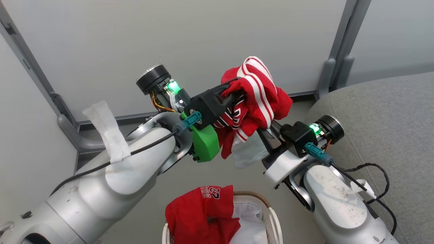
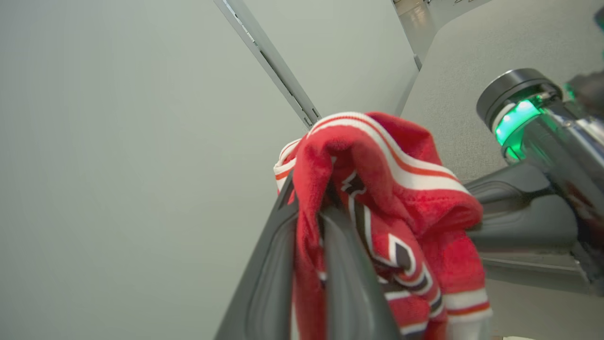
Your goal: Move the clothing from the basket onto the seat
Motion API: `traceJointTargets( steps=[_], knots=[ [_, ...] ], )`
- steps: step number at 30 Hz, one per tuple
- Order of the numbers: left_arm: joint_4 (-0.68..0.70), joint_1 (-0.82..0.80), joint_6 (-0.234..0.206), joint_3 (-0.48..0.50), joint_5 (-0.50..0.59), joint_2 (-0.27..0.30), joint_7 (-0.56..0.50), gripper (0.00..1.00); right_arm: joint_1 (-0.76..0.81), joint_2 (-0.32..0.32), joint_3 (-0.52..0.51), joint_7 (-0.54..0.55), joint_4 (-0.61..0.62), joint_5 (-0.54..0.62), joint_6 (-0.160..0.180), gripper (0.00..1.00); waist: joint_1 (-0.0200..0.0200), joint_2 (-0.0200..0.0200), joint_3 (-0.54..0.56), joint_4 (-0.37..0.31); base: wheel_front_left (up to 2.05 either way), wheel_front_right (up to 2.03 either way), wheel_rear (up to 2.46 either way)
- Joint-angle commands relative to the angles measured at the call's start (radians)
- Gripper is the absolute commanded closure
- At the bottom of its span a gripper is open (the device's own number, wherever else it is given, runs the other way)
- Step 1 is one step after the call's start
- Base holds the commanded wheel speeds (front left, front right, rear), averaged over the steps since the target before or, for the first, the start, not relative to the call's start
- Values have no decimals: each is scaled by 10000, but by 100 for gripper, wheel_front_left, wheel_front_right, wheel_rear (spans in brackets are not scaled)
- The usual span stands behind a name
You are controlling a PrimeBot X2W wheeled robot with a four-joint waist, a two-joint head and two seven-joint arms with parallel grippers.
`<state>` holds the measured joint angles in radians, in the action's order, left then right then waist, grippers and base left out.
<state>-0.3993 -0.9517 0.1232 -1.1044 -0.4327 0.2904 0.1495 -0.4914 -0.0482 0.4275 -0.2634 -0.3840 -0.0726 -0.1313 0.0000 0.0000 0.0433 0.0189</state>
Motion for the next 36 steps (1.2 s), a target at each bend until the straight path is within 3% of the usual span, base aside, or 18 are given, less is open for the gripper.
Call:
traceJointTargets(
  steps=[1,10,11,12,13,23,28,36],
  knots=[
    [-68,204,-67,55,-103,61,56,100,104,-41,-87,-21,33,2,10,100,0,0,-1,-33,0,0,0],
    [-427,957,-331,344,-745,168,417,100,229,-39,-579,-21,291,4,10,100,0,0,-55,-222,0,0,0],
    [-464,1072,-384,402,-844,144,504,81,225,-39,-639,-21,318,25,10,100,0,0,-69,-237,0,0,0],
    [-504,1244,-453,495,-984,85,599,31,220,-39,-719,-21,339,54,10,100,0,0,-83,-253,0,0,0],
    [-539,1406,-503,580,-1106,23,685,0,213,-39,-793,-21,353,82,10,100,0,0,-93,-264,0,0,0],
    [-754,3317,-1079,1446,-1771,-581,1166,0,302,-38,-1545,-21,363,309,10,100,0,0,-243,-394,0,0,0],
    [-214,4527,-1221,2211,-1332,-766,1158,0,327,-36,-1915,-21,346,452,10,100,0,0,-333,-493,0,0,0],
    [296,6167,-1055,3310,-374,-1116,1151,0,423,-41,-2377,-21,285,632,10,100,0,0,-426,-624,0,0,0]
  ],
)
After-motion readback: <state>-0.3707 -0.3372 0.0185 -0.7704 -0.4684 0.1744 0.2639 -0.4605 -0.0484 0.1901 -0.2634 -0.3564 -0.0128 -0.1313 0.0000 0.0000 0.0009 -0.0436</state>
